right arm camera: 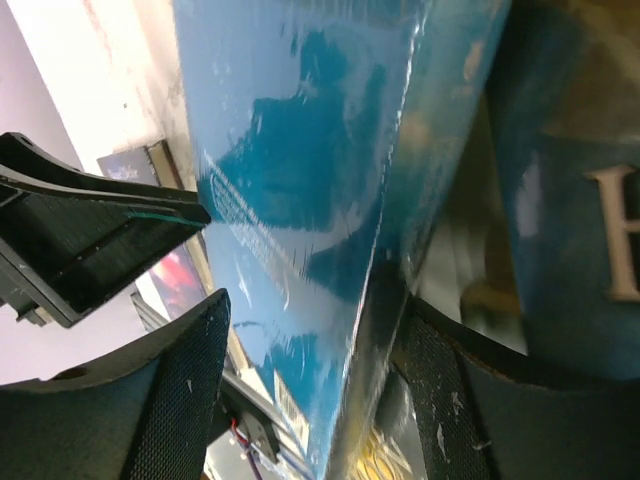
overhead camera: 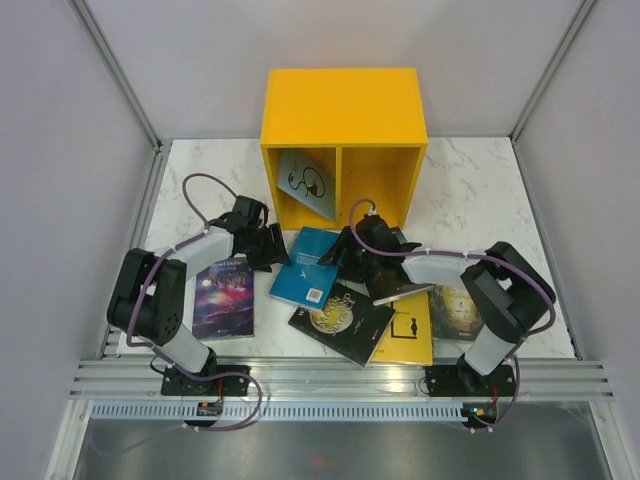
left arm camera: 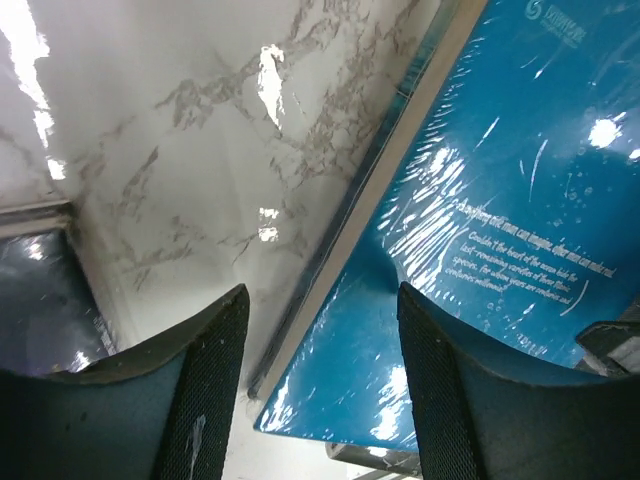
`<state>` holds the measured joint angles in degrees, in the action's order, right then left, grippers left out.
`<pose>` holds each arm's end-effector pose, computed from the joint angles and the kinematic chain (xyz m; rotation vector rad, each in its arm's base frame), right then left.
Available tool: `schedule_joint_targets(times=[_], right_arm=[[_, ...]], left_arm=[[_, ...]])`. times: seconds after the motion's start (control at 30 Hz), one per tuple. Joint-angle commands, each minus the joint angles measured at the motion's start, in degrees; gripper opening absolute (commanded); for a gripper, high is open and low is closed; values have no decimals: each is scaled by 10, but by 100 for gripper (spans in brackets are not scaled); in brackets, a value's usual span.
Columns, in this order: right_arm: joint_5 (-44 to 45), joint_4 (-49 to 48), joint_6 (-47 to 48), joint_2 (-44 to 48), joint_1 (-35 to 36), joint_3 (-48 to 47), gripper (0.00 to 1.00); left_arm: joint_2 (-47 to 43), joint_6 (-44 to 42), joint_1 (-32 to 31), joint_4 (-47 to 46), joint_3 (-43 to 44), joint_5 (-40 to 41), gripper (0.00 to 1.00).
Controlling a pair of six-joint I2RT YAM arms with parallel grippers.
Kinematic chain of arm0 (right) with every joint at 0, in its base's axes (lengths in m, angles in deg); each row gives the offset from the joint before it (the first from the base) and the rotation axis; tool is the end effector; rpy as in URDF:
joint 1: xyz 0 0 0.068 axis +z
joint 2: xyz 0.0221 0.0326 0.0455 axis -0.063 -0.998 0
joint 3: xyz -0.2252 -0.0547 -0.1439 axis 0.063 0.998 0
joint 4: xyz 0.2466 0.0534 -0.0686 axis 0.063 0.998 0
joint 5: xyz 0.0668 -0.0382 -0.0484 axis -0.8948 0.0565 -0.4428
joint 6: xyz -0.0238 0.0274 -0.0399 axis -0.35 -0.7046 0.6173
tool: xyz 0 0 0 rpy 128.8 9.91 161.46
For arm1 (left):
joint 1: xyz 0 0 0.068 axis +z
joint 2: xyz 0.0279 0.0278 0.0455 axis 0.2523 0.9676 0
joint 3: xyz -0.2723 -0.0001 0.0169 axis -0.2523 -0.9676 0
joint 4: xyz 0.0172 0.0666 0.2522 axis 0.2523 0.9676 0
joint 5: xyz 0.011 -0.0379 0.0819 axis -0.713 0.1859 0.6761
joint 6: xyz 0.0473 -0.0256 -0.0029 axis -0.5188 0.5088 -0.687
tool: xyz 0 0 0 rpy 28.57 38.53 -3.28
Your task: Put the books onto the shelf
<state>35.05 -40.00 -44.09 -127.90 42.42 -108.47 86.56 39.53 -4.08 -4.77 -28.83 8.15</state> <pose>0.2511 0.2111 0.1566 0.4940 2.5493 1.0480 0.2798 -0.1031 0.1726 -0.1975 2.7481 -0.5578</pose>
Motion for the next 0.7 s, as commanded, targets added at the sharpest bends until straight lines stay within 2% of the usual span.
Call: schedule_joint_targets(times=[0.0, 0.17, 0.27, 0.3, 0.4, 0.43, 0.47, 0.5, 0.67], right_arm=[[53, 37, -4, -58, 7, 1, 72], [63, -11, -35, -108, 31, 1, 69], [80, -23, -44, -110, 39, 5, 56], [85, -25, -48, -108, 39, 8, 46], [102, -29, -50, -92, 40, 17, 25], [104, -30, -48, -83, 40, 18, 22], [105, -30, -45, -78, 40, 19, 9], [106, -27, -38, -74, 40, 19, 0], [128, 20, -14, 20, 42, 47, 0]], left_arm=[[32, -34, 3, -54, 0, -51, 64], [47, -40, 3, -97, -21, -105, 63], [42, -45, 3, -105, -36, -129, 61], [38, -46, 2, -105, -45, -140, 61], [15, -43, 3, -107, -61, -156, 61], [2, -39, 3, -104, -65, -159, 61], [-4, -37, 2, -96, -67, -160, 61], [-11, -34, 3, -88, -67, -154, 62], [-68, -35, 2, -25, -50, -124, 64]])
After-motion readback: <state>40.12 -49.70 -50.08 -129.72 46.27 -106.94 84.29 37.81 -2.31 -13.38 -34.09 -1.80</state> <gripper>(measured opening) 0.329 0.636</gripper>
